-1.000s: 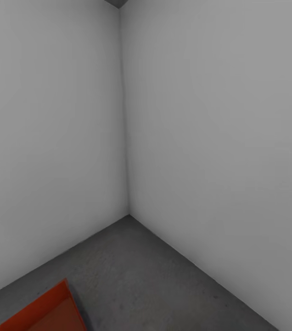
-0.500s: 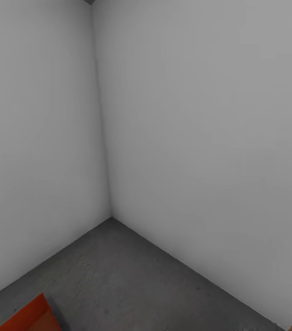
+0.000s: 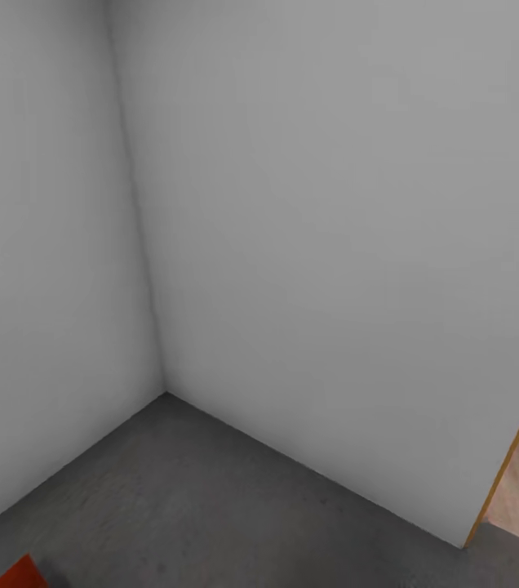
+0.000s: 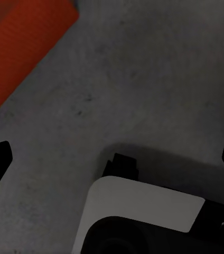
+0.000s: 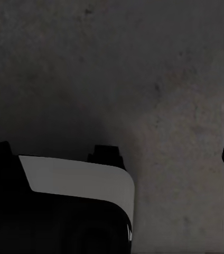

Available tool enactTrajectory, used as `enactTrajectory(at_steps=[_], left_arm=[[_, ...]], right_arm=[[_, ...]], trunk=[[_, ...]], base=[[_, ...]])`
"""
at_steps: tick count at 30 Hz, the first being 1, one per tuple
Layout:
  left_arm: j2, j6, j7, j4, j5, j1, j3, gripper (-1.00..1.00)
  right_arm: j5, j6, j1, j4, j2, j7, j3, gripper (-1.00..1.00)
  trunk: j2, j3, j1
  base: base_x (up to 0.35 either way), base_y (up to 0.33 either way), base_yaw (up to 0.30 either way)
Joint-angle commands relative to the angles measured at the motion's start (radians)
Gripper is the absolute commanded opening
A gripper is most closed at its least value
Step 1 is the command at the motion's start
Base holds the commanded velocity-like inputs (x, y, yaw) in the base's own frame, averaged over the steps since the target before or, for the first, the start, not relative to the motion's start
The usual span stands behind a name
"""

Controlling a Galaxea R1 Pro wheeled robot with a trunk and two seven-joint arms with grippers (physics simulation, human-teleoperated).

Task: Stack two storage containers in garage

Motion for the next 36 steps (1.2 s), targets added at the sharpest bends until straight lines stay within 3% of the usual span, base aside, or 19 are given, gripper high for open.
enactTrajectory(at_steps=[1,24,30,36], left_arm=[[0.000,0.003,0.002,-0.001,0.007,0.000,-0.007,1.00],[-0.001,0.003,-0.002,0.000,0.007,0.000,-0.007,1.00],[-0.002,0.005,-0.102,0.001,0.010,0.013,-0.007,1.00],[0.001,0.004,-0.129,0.000,0.010,0.029,-0.007,1.00]], right_arm=[[-0.009,-0.005,-0.001,0.003,0.001,-0.001,0.008,1.00],[-0.010,-0.004,-0.001,0.003,0.002,-0.001,0.008,1.00],[-0.011,-0.003,-0.001,0.004,0.004,-0.001,0.008,1.00],[-0.013,-0.002,-0.001,0.004,0.004,0.004,0.008,1.00]], trunk=[[-0.001,-0.001,0.000],[-0.001,-0.001,0.000],[-0.001,-0.001,0.000],[-0.001,0.000,0.000]], base=[[0.000,0.000,-0.284],[0.000,0.000,-0.284],[0.000,0.000,-0.284],[0.000,0.000,-0.284]])
